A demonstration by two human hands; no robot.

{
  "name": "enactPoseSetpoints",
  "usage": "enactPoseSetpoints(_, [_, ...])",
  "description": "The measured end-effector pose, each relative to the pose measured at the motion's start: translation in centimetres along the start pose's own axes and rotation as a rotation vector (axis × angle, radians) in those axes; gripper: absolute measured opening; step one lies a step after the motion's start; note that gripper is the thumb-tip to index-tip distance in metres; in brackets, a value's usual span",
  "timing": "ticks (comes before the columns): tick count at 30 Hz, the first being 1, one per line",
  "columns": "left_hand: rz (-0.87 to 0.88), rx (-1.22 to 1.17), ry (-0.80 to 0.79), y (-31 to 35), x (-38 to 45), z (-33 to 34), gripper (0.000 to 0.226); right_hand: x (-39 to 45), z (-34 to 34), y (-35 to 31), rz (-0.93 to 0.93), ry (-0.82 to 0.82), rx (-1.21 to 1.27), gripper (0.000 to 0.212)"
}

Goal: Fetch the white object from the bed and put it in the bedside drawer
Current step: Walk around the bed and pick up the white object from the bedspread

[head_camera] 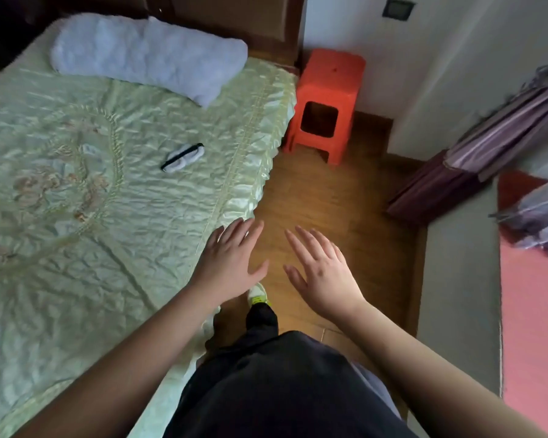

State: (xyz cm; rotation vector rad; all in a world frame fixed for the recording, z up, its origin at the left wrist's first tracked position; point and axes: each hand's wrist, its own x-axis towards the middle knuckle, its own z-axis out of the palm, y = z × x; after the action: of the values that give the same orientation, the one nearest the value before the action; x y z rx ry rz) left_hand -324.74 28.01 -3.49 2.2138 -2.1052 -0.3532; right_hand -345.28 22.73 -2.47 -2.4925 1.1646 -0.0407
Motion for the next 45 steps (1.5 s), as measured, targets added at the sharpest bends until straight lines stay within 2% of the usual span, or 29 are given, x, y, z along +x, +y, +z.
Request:
enactPoseSetpoints(4, [-0.076, -0.012, 0.036, -5.0, 4.7, -0.6, 0.074, 7.8, 0.1, -0.4, -0.074, -0.038, -0.015, 0.061])
enactPoseSetpoints(10, [-0.159, -0.069, -0.020, -11.2, 10.7, -1.4, 0.071, 17.4, -0.6, -0.5, -0.091, -0.099, -0.049, 0.062])
enactPoseSetpoints(16, [-0.131, -0.062, -0.024, -15.1, 17.0, -2.8, 0.073, 25.4, -2.5, -0.3, -0.100, -0.115, -0.043, 0.062])
enactPoseSetpoints(22, [-0.197, -0.094, -0.035, -17.0, 22.4, -2.9, 0.069, 33.2, -4.2, 0.8, -0.160, -0.162, -0.011, 0.063])
enactPoseSetpoints(25, [-0.309, -0.106, -0.047, -18.4, 25.6, -2.6, 0.070, 38.5, -4.4, 2.1, -0.228, -0.204, -0.010, 0.063])
enactPoseSetpoints(30, [-0.507, -0.101, -0.044, -18.6, 29.5, -3.1, 0.072, 47.6, -5.2, 4.0, -0.444, -0.293, -0.044, 0.061])
enactPoseSetpoints(34, [-0.690, -0.142, 0.022, -18.6, 32.3, -4.0, 0.070, 53.8, -6.4, 4.2, -0.619, -0.333, -0.055, 0.060])
enactPoseSetpoints(39, [-0.864, -0.163, 0.086, -19.2, 33.7, -4.8, 0.070, 59.2, -6.0, 2.4, -0.756, -0.410, -0.071, 0.061])
enactPoseSetpoints(45, [-1.000, -0.219, 0.105, -20.5, 31.6, -3.9, 0.070, 61.1, -2.5, -2.2, -0.901, -0.512, -0.105, 0.060])
